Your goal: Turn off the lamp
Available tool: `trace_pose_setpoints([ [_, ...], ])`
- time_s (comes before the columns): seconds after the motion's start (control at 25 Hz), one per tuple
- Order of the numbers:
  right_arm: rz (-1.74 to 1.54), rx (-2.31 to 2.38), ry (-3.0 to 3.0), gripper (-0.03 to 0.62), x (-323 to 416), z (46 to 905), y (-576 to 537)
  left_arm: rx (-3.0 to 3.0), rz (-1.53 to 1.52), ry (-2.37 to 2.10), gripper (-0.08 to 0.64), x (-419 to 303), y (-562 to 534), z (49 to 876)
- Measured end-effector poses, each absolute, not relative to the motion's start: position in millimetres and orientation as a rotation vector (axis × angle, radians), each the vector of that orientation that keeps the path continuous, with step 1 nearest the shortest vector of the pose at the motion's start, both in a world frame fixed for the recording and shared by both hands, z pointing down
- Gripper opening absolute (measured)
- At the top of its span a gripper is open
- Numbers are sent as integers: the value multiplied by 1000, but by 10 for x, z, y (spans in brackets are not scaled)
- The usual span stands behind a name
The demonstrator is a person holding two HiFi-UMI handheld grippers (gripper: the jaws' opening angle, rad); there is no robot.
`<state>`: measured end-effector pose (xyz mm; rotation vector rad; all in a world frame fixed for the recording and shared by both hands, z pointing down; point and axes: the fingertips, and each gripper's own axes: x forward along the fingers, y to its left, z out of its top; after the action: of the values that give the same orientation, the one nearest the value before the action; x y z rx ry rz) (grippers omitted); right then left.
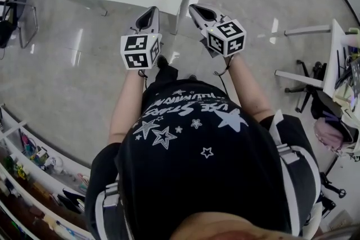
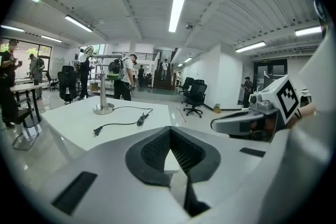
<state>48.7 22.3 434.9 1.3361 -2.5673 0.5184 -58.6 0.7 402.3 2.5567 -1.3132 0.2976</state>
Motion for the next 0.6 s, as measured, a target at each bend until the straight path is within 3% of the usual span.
trace_pose_setpoints([
  [0.6,421,1276,-2601,6,514,4172,630,2558,243,-1363,11,-514,427,3877],
])
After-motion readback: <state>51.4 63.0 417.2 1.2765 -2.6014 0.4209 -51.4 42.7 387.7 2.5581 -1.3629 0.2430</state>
